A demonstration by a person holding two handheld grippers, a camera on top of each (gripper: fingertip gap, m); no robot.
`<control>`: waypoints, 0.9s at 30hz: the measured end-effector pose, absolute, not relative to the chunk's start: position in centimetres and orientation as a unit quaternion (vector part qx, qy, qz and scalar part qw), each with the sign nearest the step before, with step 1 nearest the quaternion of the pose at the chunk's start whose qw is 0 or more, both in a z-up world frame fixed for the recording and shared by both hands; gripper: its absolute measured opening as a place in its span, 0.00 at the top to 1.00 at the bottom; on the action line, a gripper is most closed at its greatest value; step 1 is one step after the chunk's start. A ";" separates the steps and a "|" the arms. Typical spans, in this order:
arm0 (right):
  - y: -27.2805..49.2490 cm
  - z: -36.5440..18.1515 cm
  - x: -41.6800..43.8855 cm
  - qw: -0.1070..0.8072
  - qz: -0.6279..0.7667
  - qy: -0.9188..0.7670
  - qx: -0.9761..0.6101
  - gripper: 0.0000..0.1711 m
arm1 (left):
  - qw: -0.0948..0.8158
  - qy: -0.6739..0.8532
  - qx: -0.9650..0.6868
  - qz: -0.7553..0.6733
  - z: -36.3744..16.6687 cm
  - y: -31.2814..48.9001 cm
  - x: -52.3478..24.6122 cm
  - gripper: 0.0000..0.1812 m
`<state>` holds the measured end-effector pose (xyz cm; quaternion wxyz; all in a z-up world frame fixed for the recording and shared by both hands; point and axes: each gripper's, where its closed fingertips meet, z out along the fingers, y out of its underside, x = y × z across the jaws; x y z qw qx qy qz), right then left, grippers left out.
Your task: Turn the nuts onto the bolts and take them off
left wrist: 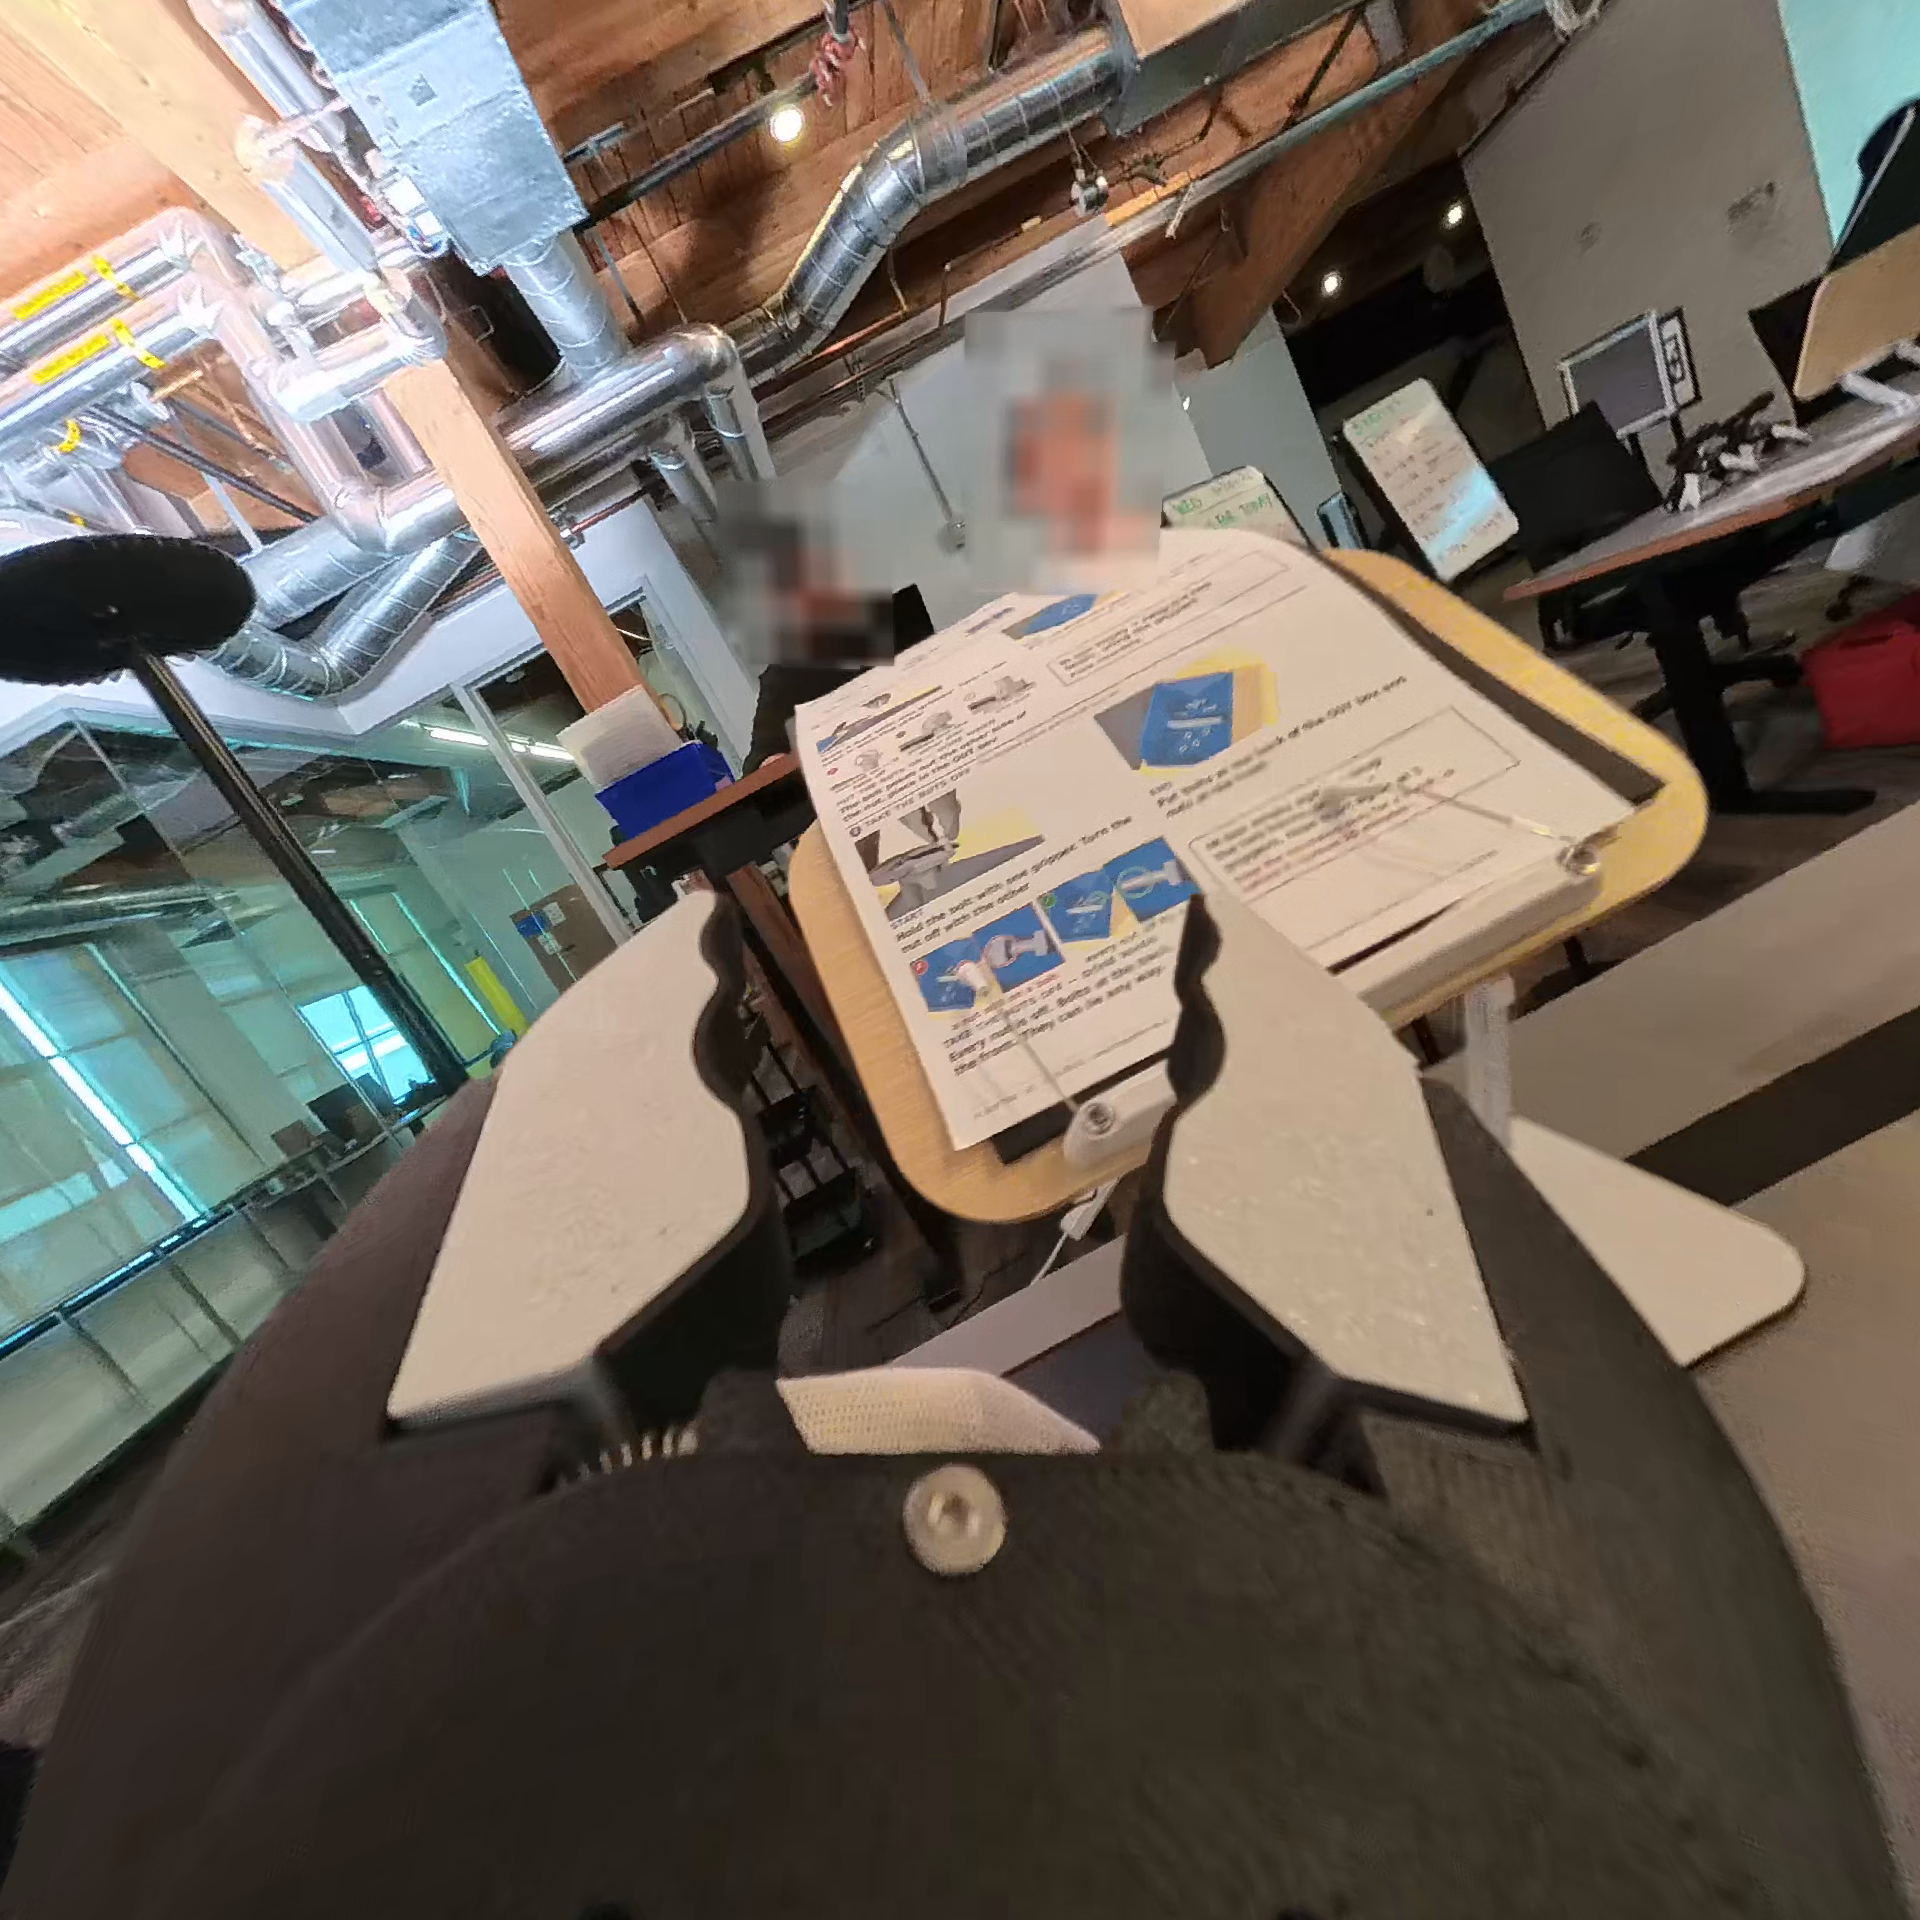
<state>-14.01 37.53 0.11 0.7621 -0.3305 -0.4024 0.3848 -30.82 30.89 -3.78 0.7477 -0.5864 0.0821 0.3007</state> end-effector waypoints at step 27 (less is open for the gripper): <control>38.9 -13.6 -18.5 0.622 0.385 -0.529 -0.430 0.66 | 0.242 0.020 -0.946 0.213 -27.4 24.4 -58.6 0.79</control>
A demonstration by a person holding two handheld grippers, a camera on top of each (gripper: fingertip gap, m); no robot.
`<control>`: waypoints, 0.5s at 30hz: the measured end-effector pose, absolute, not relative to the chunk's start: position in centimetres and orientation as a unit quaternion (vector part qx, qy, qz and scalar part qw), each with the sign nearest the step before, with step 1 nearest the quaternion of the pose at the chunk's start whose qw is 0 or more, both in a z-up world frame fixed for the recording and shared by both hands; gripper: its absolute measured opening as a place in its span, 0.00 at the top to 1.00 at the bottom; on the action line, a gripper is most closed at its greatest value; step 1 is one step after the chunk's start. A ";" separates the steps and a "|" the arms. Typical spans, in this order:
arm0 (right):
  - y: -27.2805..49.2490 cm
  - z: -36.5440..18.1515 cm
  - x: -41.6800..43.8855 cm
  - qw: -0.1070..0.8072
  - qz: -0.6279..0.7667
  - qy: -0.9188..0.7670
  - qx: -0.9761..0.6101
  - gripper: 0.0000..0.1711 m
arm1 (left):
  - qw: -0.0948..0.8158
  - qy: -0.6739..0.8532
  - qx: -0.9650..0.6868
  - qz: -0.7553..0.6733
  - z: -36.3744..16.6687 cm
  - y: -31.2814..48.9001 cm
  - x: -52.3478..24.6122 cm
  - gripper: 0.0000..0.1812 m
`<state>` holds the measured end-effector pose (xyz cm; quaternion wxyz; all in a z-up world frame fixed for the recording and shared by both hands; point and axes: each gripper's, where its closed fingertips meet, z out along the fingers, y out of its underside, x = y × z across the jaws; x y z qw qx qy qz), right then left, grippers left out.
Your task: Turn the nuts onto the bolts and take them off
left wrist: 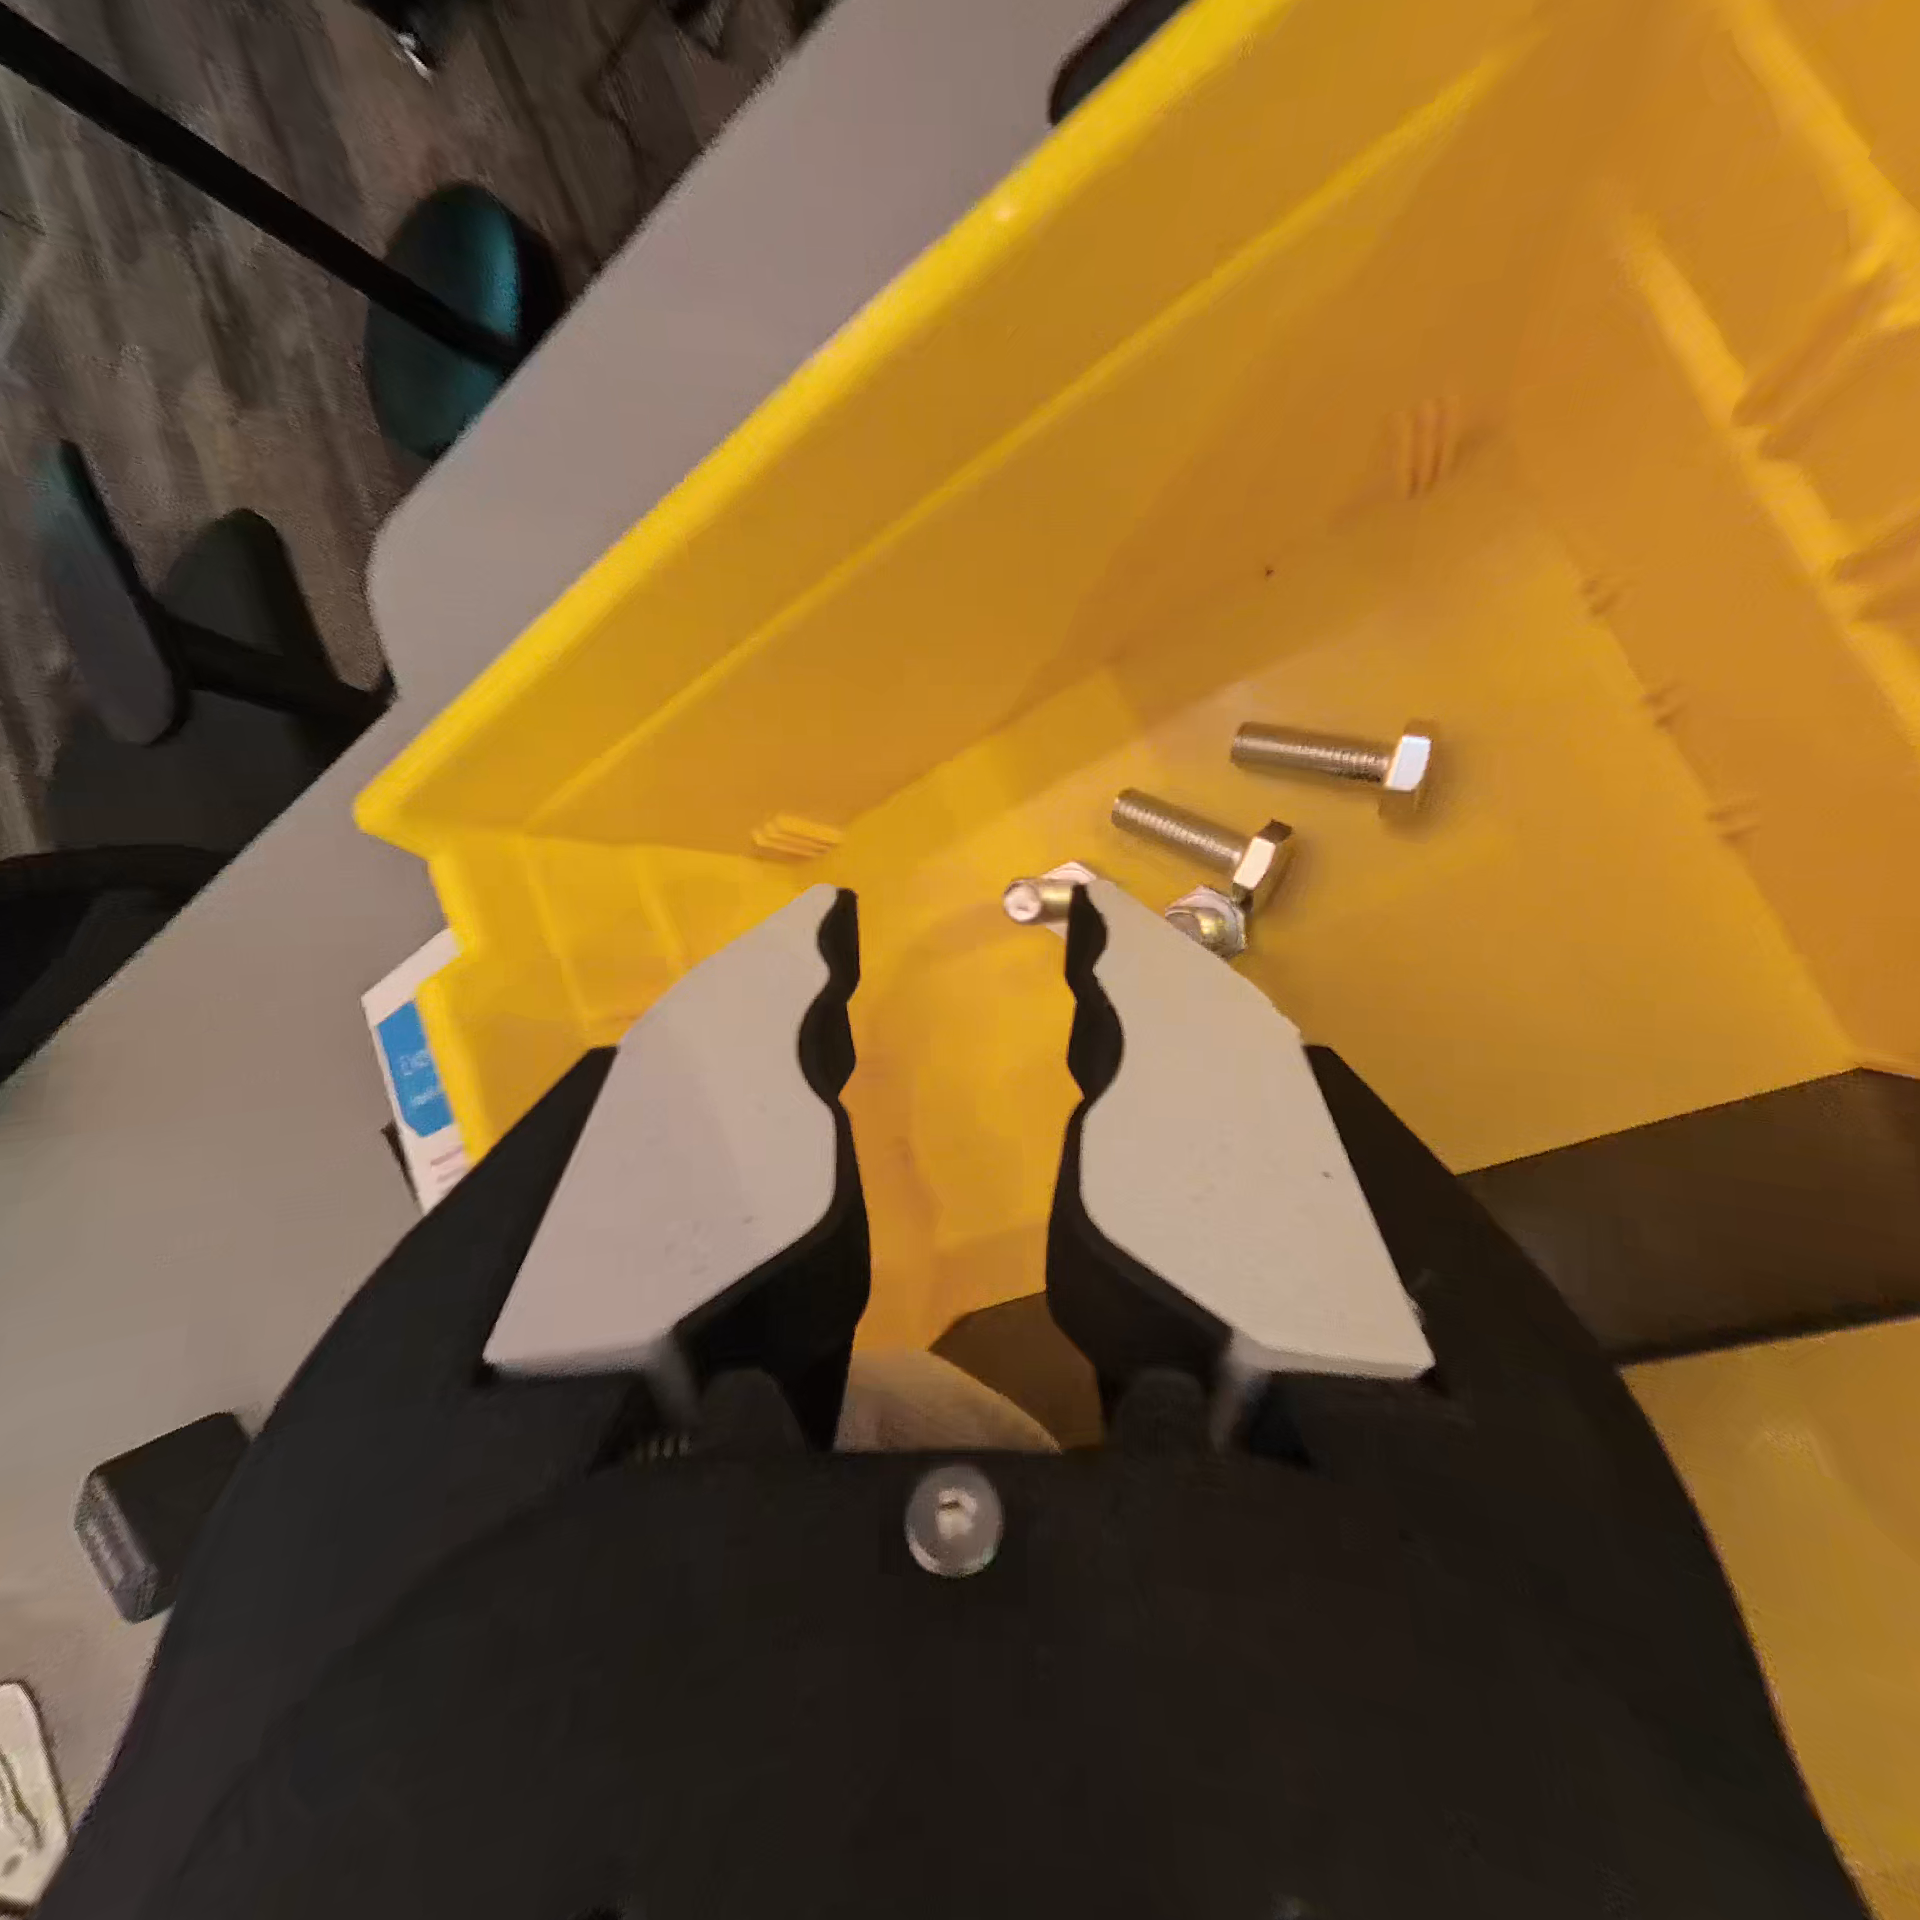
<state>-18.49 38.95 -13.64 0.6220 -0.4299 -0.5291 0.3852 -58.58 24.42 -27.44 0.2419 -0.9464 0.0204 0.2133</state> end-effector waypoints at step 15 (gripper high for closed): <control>39.2 -14.7 -18.6 0.612 0.383 -0.535 -0.439 0.67 | 0.186 0.059 -0.966 0.170 -29.2 24.1 -58.2 0.84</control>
